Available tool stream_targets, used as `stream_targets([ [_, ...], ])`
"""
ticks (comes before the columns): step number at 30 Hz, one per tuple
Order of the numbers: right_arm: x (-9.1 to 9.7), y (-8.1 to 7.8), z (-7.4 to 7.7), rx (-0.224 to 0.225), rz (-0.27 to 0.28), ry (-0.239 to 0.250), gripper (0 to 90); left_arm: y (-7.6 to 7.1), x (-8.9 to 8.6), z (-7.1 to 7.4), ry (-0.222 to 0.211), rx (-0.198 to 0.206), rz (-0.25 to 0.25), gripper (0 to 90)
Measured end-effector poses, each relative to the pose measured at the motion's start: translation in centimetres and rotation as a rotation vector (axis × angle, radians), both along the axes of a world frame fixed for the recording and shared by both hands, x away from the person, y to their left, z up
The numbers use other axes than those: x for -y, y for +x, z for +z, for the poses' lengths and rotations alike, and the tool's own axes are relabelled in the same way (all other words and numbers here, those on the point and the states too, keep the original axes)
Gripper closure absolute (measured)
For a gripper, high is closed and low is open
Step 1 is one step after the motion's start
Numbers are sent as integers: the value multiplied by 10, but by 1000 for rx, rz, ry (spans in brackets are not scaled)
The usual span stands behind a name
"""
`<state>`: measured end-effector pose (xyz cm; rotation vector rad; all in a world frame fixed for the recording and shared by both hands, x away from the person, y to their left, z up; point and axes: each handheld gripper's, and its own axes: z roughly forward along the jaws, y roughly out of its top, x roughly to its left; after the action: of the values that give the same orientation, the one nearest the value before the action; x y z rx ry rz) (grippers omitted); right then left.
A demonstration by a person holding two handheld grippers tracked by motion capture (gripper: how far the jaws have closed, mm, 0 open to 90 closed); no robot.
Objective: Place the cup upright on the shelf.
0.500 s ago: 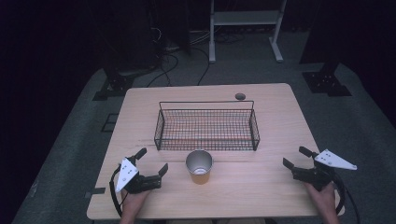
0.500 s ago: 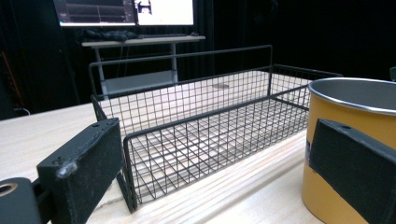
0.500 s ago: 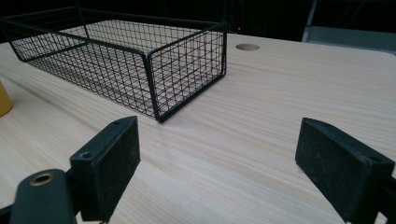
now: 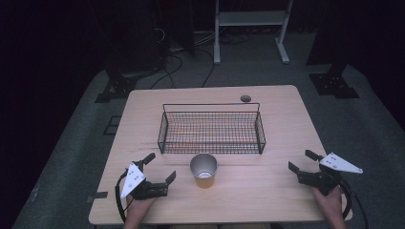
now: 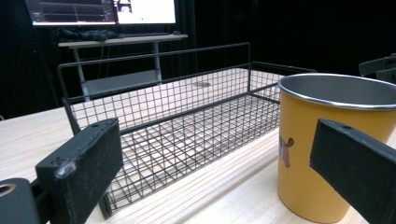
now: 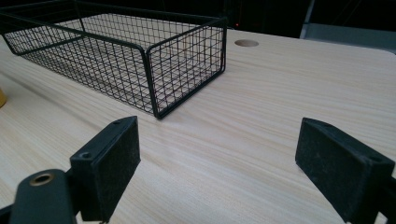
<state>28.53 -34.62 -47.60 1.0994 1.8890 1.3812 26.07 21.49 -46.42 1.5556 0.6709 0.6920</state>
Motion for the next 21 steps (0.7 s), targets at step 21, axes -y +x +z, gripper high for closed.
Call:
stream_targets([
  [21,0,0,0,2,2,-4,129,-4,16,0,22,-5,-92,0],
])
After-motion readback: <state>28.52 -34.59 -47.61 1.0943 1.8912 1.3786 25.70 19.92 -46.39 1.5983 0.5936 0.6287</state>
